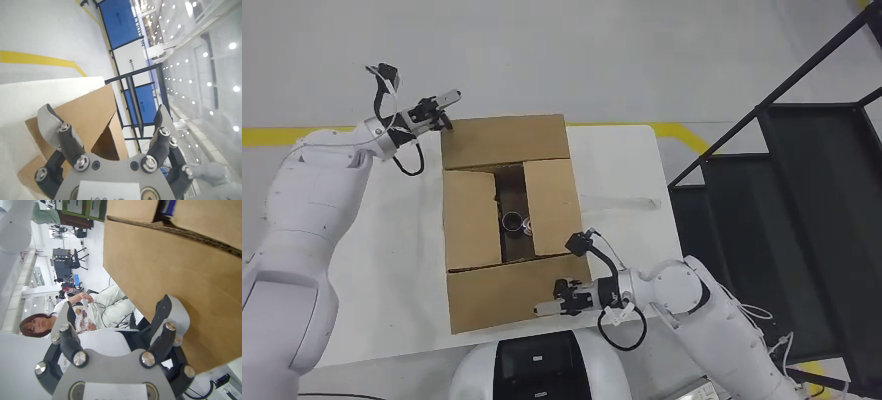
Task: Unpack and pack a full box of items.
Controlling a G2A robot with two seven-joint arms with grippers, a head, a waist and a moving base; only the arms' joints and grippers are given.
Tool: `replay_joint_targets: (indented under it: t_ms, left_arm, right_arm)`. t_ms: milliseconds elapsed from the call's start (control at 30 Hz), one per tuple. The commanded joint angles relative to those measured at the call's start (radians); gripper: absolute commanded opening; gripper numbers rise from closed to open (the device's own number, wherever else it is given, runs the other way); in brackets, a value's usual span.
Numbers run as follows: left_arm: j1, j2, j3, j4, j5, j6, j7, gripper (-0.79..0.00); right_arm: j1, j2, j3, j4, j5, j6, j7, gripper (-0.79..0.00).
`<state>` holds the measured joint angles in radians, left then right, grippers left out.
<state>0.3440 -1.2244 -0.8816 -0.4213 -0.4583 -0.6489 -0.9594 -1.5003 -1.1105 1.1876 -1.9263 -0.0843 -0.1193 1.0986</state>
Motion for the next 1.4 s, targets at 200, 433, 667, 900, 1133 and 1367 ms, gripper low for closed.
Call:
replay_joint_targets:
  t_ms: [200, 433, 667, 900, 1133, 1367]
  left_arm:
    - [0.004, 0.003, -0.010, -0.006, -0.019, -0.001, -0.009, 0.000]
    - [0.004, 0.003, -0.010, -0.006, -0.019, -0.001, -0.009, 0.000]
    - [0.004, 0.003, -0.010, -0.006, -0.019, -0.001, -0.009, 0.000]
    - [0.004, 0.003, -0.010, -0.006, -0.019, -0.001, -0.009, 0.000]
    - [0.004, 0.003, -0.010, -0.006, -0.019, -0.001, -0.009, 0.000]
    - [0.004, 0.003, -0.010, -0.006, -0.019, -0.001, -0.009, 0.000]
  right_arm:
    - [0.113, -0.016, -0.054, -0.086, 0.025, 0.302, -0.120, 0.000]
    - [0.369, -0.072, -0.267, 0.022, -0.010, 0.486, -0.248, 0.000]
    - [0.553, -0.138, -0.438, 0.208, -0.031, 0.562, -0.357, 0.000]
    - [0.615, -0.179, -0.510, 0.356, -0.031, 0.569, -0.417, 0.000]
    - [0.646, -0.215, -0.549, 0.498, 0.013, 0.530, -0.441, 0.000]
    - [0.655, -0.253, -0.541, 0.616, 0.208, 0.359, -0.400, 0.000]
